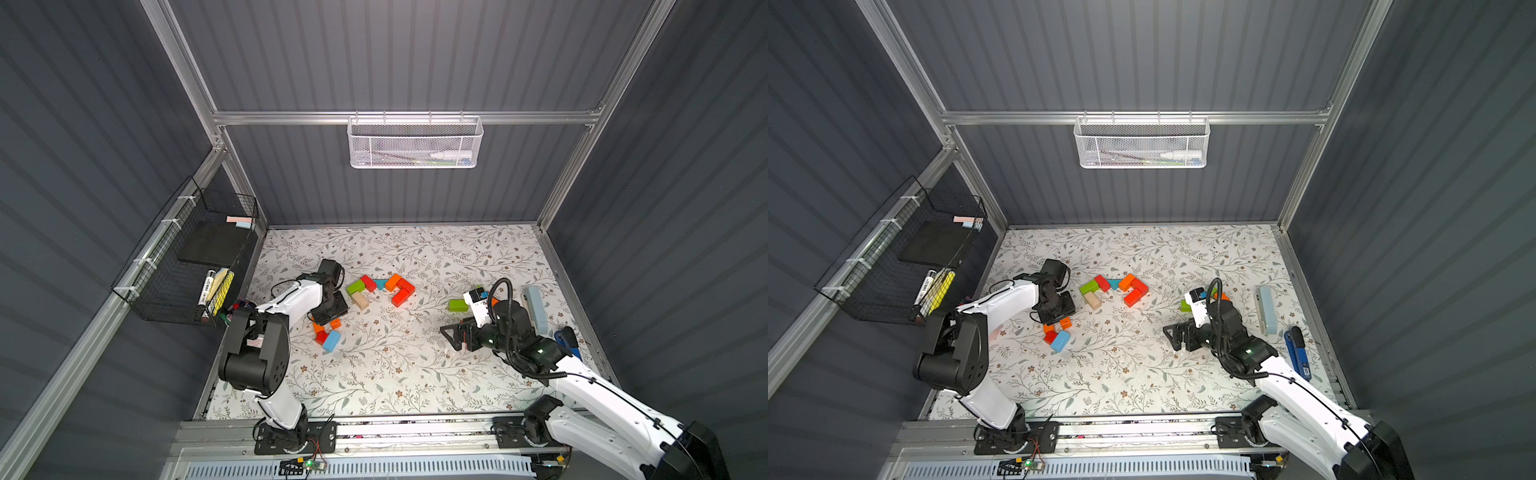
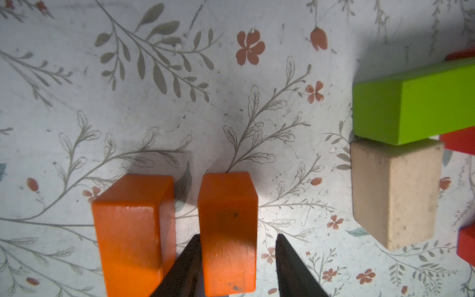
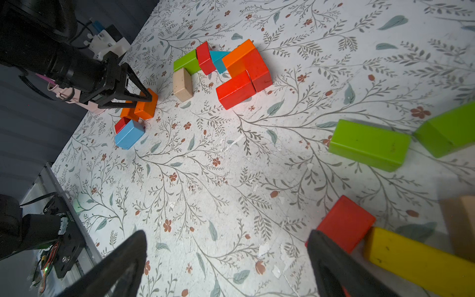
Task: Assemble a heart with building blocks
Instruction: Pick up the building block from the center of the board.
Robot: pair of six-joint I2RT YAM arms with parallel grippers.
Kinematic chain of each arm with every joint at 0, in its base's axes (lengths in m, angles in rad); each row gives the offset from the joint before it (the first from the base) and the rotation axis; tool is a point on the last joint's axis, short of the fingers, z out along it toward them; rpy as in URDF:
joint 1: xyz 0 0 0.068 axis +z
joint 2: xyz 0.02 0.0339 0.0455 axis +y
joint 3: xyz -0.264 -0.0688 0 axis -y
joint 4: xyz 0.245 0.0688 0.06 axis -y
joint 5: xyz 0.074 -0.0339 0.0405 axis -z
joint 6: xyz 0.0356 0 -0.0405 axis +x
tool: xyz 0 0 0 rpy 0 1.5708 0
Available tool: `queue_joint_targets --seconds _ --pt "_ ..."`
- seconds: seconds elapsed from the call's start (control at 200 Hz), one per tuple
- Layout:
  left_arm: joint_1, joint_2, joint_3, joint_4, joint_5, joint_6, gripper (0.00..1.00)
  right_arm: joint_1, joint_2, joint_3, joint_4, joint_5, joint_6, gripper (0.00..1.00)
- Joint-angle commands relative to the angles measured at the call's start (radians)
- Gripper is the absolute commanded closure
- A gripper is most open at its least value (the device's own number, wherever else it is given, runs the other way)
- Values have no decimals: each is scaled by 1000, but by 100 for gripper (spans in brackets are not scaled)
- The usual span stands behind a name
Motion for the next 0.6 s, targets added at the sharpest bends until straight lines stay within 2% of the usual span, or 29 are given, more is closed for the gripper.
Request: queue_joint_targets --seconds 0.0,0.075,0.29,0.445,0.595 --pt "0 19 -4 12 -12 4 55 -1 -11 -10 -5 11 12 1" --pt "0 19 -10 19 -10 5 57 -3 -13 -9 -6 11 12 1" --pt "-7 -44 -34 -2 -27 -10 76 -2 -12 -8 -5 10 16 1" --pt "-57 -113 -60 26 -6 -90 79 -3 -2 -8 10 6 22 1" --pt "-152 -105 -5 2 -33 -69 79 -2 5 -5 11 -2 22 1"
